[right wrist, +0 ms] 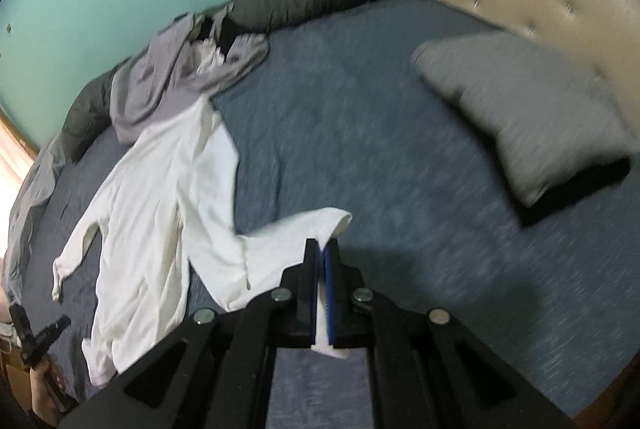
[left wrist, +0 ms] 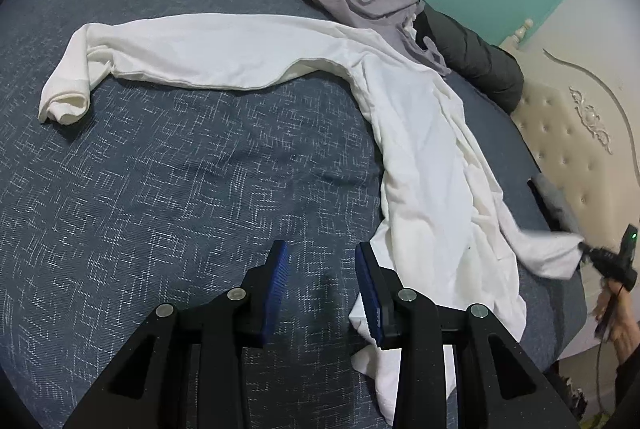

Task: Fold clothes
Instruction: 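Pull the sleeve outward with the right gripper and release it flat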

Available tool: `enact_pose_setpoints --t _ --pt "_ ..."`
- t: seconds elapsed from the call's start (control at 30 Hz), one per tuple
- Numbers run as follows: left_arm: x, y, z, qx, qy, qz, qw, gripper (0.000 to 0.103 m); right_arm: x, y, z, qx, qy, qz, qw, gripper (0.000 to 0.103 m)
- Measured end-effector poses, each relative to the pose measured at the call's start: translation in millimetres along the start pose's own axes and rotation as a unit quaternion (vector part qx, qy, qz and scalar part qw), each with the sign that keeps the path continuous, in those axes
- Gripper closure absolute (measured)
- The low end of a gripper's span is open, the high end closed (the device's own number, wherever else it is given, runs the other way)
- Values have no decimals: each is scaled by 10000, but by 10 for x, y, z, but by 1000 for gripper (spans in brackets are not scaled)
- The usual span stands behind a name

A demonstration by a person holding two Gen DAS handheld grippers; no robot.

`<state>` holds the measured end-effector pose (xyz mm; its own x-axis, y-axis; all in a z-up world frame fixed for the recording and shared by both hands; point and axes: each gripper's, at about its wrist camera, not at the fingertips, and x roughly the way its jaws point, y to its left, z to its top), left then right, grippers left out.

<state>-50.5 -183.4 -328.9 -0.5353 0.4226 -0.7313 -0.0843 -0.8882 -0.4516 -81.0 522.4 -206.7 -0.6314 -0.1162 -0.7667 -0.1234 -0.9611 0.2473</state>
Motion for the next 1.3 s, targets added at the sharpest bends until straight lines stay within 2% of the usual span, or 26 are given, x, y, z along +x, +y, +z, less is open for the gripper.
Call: enact_pose_setpoints --t 0.23,0.53,0.83,1.07,1.3 --pt "-61 -22 67 -164 -10 -117 9998 66 -311 -294 580 -73 -364 -444 9983 101" --pt "-80 -209 263 219 178 202 9994 66 -340 -835 1252 126 -694 -773 9945 101" --pt "48 -460 373 452 342 329 9979 66 -349 -1463 1725 380 -917 -1139 9885 101" --pt "224 -559 348 545 577 450 9958 66 -230 -1812 1867 477 -840 -1463 9845 101" --pt "248 -593 353 521 647 446 9955 66 47 -1779 1698 419 -586 -1549 9853 101"
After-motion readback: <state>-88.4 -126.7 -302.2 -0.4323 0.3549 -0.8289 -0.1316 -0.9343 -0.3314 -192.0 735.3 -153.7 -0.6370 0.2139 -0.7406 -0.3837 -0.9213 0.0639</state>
